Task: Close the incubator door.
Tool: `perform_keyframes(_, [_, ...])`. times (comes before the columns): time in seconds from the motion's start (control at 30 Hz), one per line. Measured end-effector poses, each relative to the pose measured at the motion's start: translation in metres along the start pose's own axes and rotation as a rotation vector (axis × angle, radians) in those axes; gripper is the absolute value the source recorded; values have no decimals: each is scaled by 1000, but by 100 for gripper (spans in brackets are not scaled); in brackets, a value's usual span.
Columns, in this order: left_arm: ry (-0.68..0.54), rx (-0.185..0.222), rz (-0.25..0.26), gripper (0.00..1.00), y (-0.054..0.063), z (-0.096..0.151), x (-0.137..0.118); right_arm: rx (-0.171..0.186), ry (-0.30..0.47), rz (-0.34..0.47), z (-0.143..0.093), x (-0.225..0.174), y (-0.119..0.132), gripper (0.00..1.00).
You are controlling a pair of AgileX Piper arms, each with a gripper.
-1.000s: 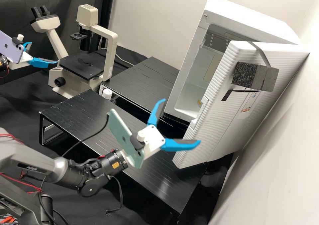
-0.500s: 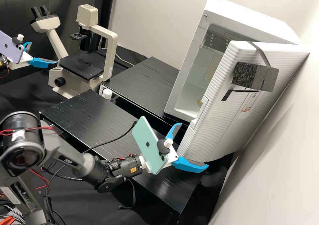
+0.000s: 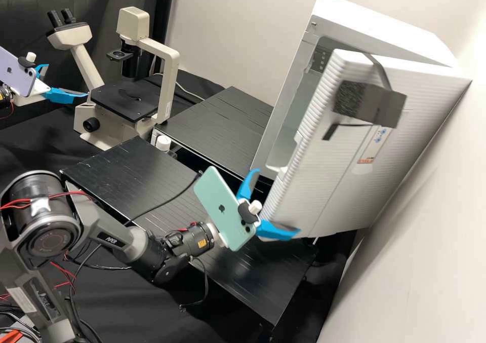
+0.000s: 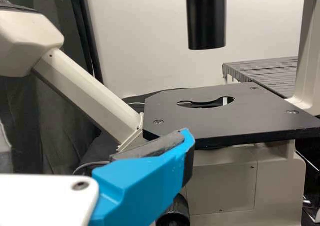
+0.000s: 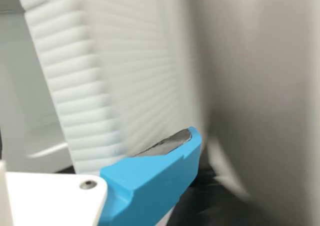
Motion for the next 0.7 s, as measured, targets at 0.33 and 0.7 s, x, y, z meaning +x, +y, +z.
perform_keyframes(0.33, [0, 0, 0, 100, 0, 0, 0, -26, 206, -143, -38, -4, -26, 100])
perform_keyframes(0.7, [0, 0, 0, 100, 0, 0, 0, 4, 273, -158, -45, -4, -39, 100])
